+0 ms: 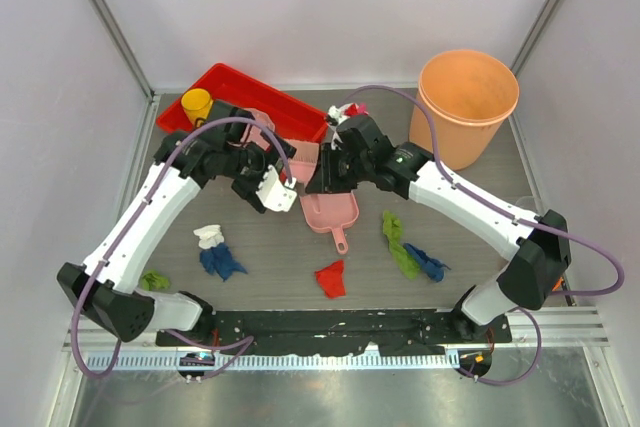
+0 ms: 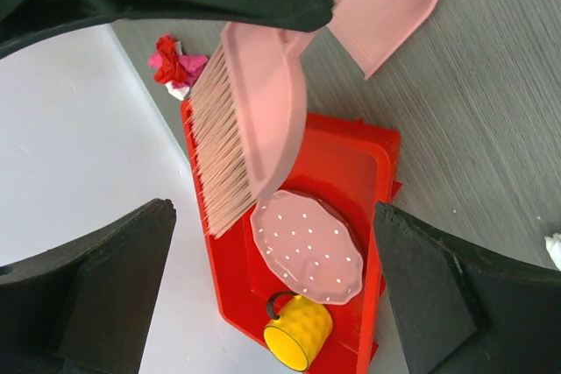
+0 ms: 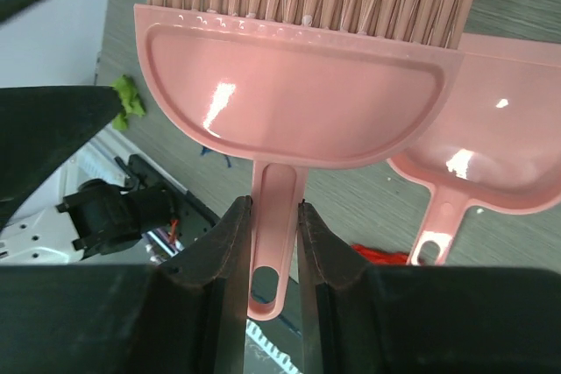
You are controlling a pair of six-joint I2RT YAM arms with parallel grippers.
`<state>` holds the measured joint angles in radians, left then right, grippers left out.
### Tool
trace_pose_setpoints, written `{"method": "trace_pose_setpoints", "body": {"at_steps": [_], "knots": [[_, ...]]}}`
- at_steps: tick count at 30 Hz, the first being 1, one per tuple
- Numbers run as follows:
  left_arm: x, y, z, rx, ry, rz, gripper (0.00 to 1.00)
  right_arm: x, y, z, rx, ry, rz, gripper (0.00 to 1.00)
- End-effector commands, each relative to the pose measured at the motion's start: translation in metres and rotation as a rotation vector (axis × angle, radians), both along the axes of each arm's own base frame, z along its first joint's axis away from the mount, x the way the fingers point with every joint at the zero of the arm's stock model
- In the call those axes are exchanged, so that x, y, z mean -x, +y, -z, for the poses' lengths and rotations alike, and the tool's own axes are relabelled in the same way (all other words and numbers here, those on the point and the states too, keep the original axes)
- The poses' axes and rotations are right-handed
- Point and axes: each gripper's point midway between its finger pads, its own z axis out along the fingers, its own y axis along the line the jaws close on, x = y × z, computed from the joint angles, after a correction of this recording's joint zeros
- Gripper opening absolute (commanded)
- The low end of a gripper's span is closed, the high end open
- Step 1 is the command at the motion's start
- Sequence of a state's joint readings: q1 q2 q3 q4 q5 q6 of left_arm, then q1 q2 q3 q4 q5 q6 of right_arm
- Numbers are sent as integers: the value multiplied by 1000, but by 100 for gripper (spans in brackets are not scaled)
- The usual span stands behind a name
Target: Sweep away the paper scraps from the table
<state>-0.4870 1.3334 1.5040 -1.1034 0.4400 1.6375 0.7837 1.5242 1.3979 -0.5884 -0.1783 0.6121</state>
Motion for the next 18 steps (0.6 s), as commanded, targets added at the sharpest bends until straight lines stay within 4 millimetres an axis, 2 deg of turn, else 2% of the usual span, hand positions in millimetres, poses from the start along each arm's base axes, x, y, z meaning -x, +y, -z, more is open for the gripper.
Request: {"method": "trace_pose_setpoints", "body": {"at_steps": [1, 7, 9, 10, 12, 15, 18], "knots": [[3, 4, 11, -88, -24, 61, 100, 2, 21, -64, -184, -90, -45, 1], [9, -11, 17, -116, -14, 70, 97, 5, 35, -77, -239, -95, -88, 1], [6, -12, 17, -122, -20, 43, 89, 8, 38, -82, -263, -99, -107, 1], [3, -12, 19, -130, -26, 35, 82, 10, 40, -88, -280, -110, -117, 1], [-9, -12, 15, -124, -69, -13, 76, 11, 39, -91, -282, -122, -114, 1], [-17, -12, 10, -126, -93, -32, 67, 13, 39, -94, -286, -127, -122, 1], [-23, -13, 5, -122, -123, -42, 49, 16, 41, -96, -298, -128, -137, 1]]}}
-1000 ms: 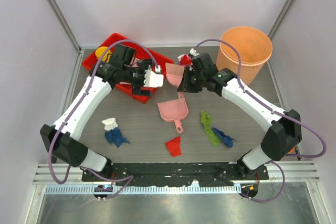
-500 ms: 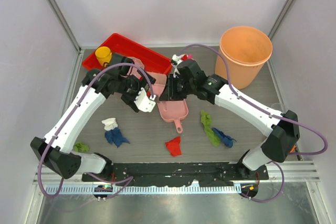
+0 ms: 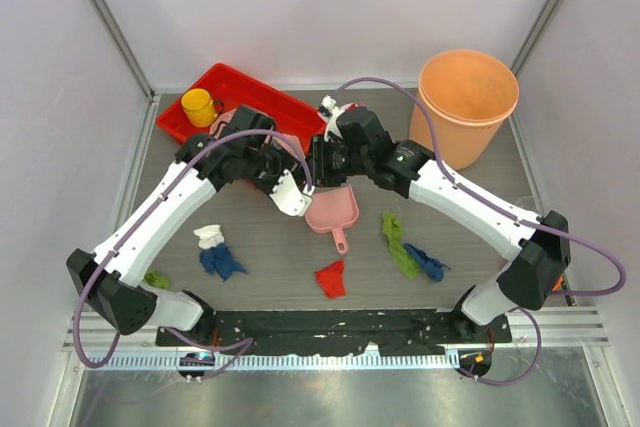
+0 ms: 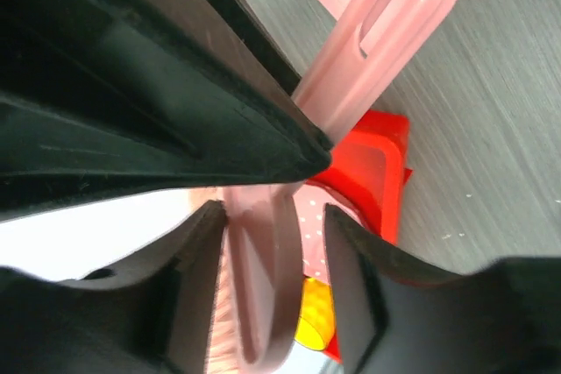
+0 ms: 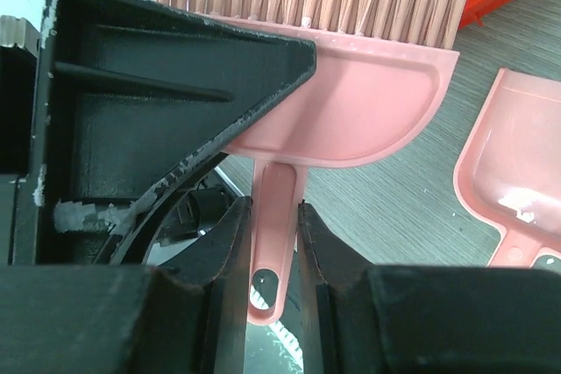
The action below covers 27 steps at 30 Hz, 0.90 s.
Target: Sweep away the paper scraps from the table
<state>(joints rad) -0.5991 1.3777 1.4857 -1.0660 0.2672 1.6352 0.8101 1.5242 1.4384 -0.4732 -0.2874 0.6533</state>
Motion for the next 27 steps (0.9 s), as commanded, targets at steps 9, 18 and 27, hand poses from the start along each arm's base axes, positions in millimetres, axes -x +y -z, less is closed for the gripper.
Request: {"method": "trace_pose_setpoints", "body": {"at_steps": [9, 18, 27], "knots": [[-16, -1, -30, 119, -19, -190, 0, 4, -2, -73, -140, -201, -42, 9], [70, 3, -16, 255, 585, -478, 0, 0, -103, -144, -65, -635, 168, 87], [145, -39, -42, 463, 1171, -547, 0, 73, -76, -128, -145, -738, -348, 91]]}}
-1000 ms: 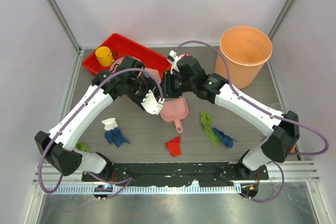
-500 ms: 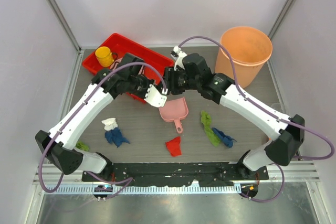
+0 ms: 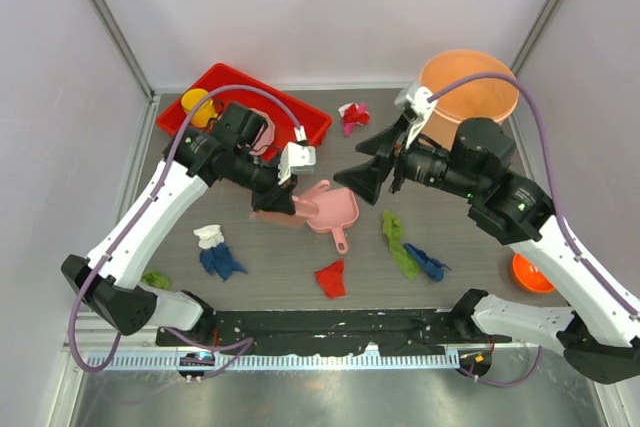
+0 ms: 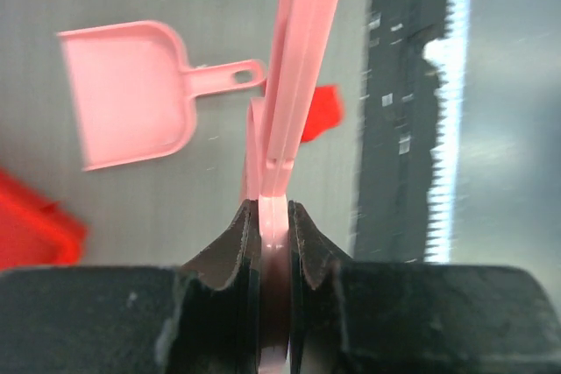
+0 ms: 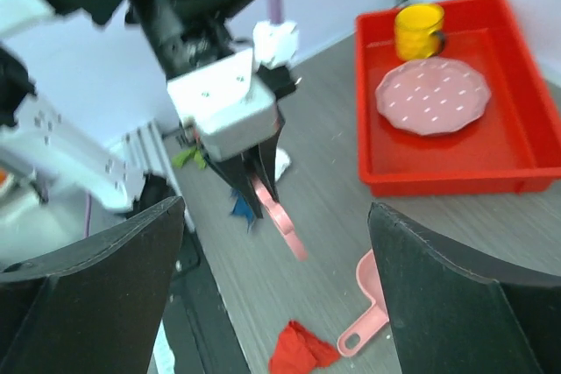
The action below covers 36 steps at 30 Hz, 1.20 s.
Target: Sweep away the paper scraps from the table
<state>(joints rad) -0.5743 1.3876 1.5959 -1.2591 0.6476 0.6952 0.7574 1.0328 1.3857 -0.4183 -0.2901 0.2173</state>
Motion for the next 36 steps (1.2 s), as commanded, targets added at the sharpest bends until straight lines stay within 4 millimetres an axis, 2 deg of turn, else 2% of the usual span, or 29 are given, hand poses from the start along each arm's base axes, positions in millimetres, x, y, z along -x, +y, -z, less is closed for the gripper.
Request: {"method": "trace_pose_setpoints", "body": {"at_steps": [1, 4, 5, 7, 8, 11, 18, 21, 22, 26, 28, 30, 32, 33, 34, 36], "knots": [[53, -20, -32, 216, 301, -28, 0, 23, 26, 36, 90, -46, -258, 92], [55, -25, -25, 244, 340, -36, 0, 21, 35, 41, 97, -32, -295, 87], [54, -25, -21, 242, 341, -37, 0, 16, 39, 46, 110, -20, -296, 80], [54, -24, -17, 232, 338, -35, 0, 14, 41, 45, 114, -29, -294, 72], [55, -24, -16, 229, 336, -29, 0, 13, 41, 46, 120, -37, -297, 64], [55, -24, -15, 229, 335, -25, 0, 19, 46, 49, 120, -28, -352, 56], [52, -24, -17, 223, 310, -7, 0, 48, 49, 68, 146, 26, -539, 54], [51, -24, -17, 217, 307, -4, 0, 47, 52, 73, 161, 31, -556, 43], [51, -24, -17, 217, 305, -2, 0, 47, 52, 73, 161, 33, -559, 36], [48, -25, -15, 211, 302, -6, 0, 46, 55, 69, 155, 28, -570, 19], [46, -25, -13, 207, 304, -11, 0, 45, 54, 68, 155, 20, -557, 1], [42, -26, -11, 199, 304, -32, 0, 38, 53, 72, 171, 22, -511, 1], [30, -28, -10, 198, 275, -81, 38, 23, 48, 74, 189, 23, -409, 1], [19, -26, -4, 165, 276, -178, 60, 3, 41, 82, 231, 26, -285, 1], [6, -27, -2, 165, 237, -224, 74, -7, 36, 85, 249, 30, -228, 1], [-8, -26, 1, 152, 225, -319, 79, -27, 24, 93, 265, 74, -115, 1]]}}
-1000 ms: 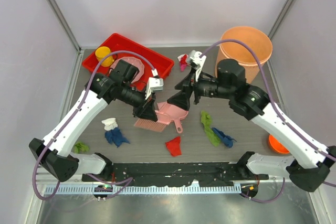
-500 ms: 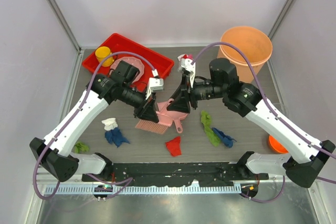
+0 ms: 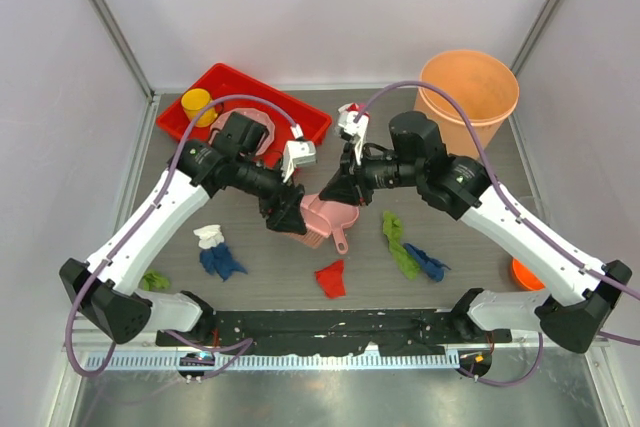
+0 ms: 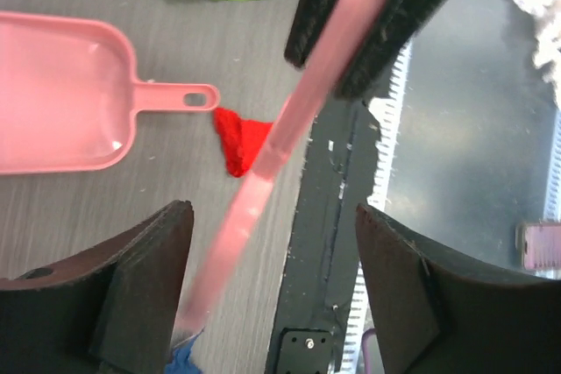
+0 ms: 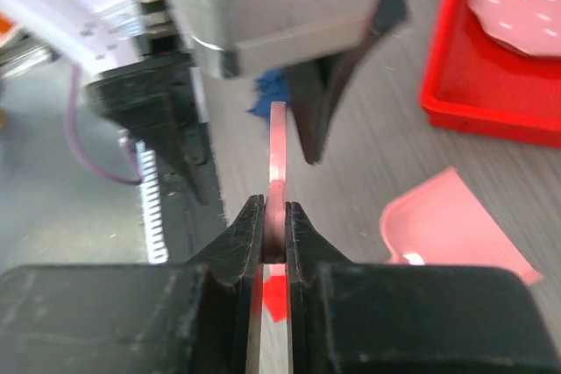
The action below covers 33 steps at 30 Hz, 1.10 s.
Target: Sweep away the paper scraps from the table
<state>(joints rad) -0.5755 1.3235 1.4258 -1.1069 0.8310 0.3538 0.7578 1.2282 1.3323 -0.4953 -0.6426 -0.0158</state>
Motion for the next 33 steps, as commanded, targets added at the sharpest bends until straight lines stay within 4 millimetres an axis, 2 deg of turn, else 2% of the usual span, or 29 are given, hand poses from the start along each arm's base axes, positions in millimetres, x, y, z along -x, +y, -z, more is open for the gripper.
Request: {"method": "trace_pose_setpoints", "body": {"at_steps": [1, 3, 4, 7, 10, 12, 14, 17, 19, 20, 21, 22, 23, 27, 29, 33], "knots": [[-60, -1, -1, -56, -113, -284, 85, -53, -29, -4, 34, -15, 313, 1], [-78, 3, 1, -87, -127, -400, 90, -89, -55, 2, 38, 48, 508, 1], [-94, 9, 1, -109, -148, -506, 93, -102, -65, 5, 42, 62, 583, 1], [-116, 19, -1, -146, -157, -670, 98, -137, -114, 8, 45, 70, 848, 1], [-122, 18, 10, -181, -108, -719, 100, -155, -159, 4, 50, 44, 1064, 1], [-126, 18, 21, -215, -77, -752, 100, -159, -178, 4, 64, 30, 1142, 1], [-130, 15, 45, -279, -27, -797, 100, -162, -192, 2, 77, 12, 1209, 1], [-124, 6, 73, -340, 46, -871, 100, -162, -198, 5, 97, 14, 1230, 1], [-122, 8, 90, -392, 45, -952, 100, -160, -198, 7, 106, 20, 1229, 1], [-115, -2, 96, -413, 31, -956, 100, -161, -198, 8, 108, 24, 1232, 1], [-119, -1, 99, -428, 11, -1042, 100, -160, -198, 9, 110, 27, 1231, 1], [-117, -6, 101, -436, 4, -1056, 100, -160, -198, 9, 109, 29, 1230, 1], [-111, -17, 108, -450, 10, -1053, 100, -159, -197, 10, 107, 33, 1227, 1], [-101, -56, 109, -431, 127, -1102, 100, -156, -195, 13, 95, 55, 1219, 1], [-90, -67, 114, -453, 142, -1088, 100, -154, -195, 16, 100, 59, 1218, 1], [-73, -75, 141, -534, 161, -1113, 100, -149, -198, 19, 106, 57, 1218, 1]]}}
